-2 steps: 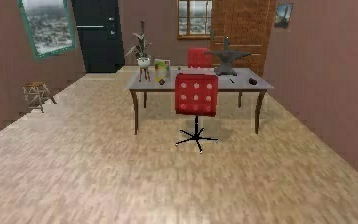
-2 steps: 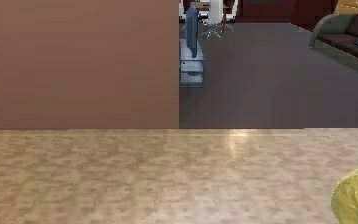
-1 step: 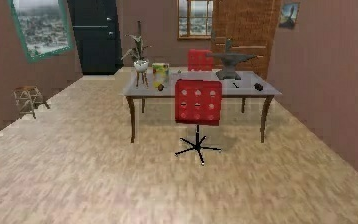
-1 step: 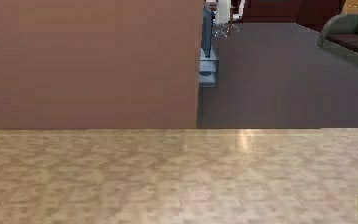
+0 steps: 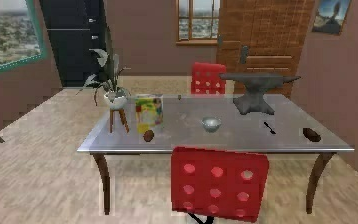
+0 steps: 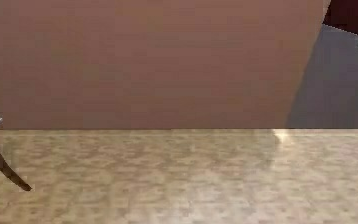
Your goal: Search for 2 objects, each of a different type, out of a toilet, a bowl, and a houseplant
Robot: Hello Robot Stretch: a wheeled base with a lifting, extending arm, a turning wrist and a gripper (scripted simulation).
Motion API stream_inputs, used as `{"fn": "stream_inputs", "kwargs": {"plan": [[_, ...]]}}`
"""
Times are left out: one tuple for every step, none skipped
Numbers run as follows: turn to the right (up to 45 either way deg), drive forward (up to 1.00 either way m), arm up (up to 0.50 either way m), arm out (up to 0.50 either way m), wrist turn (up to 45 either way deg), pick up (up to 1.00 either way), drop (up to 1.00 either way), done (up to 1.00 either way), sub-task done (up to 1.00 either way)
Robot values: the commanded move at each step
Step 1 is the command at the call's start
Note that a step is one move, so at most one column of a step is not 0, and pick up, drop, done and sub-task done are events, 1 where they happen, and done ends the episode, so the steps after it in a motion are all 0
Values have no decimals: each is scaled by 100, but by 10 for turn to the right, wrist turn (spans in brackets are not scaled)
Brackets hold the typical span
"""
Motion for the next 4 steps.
{"fn": "stream_inputs", "kwargs": {"plan": [[270,0,0,0,0,0,0,0,0],[0,10,0,0,0,0,0,0,0],[-450,0,0,0,0,0,0,0,0],[0,0,0,0,0,0,0,0,100]]}}
